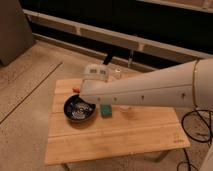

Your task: Place the pepper on the white sponge

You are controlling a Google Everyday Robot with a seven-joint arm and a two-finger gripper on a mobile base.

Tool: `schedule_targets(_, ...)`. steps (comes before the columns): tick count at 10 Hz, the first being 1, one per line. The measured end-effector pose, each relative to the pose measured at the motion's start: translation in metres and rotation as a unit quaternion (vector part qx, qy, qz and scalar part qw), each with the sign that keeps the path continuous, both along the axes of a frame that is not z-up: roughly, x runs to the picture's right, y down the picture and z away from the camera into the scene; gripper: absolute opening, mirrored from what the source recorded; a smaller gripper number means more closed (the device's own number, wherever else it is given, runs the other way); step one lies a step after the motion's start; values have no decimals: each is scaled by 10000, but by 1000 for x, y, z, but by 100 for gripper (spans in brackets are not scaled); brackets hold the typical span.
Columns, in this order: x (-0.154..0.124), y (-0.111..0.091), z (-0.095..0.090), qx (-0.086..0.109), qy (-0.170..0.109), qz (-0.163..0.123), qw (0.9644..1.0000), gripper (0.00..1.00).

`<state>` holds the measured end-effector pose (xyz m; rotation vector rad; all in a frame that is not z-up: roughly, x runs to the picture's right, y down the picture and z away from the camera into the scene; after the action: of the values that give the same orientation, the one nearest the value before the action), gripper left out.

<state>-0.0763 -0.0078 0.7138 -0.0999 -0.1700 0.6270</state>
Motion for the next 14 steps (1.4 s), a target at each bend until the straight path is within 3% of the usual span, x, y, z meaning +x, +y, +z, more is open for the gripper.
schedule_targets(2, 32, -15, 33, -219, 392, 251, 9987, 65)
schedule_targets(3, 35, -32, 56, -305, 483, 260, 9980, 65)
schedule_targets(7, -6, -75, 126, -512, 131, 219, 9984, 65)
schedule_targets(8, -18, -78, 136, -579, -1, 244, 9980, 65)
schedule_targets(11, -65, -63, 181, -1018, -496, 231, 9933, 65)
schedule_targets(14, -92, -39, 206, -1402, -668, 1, 9879, 65)
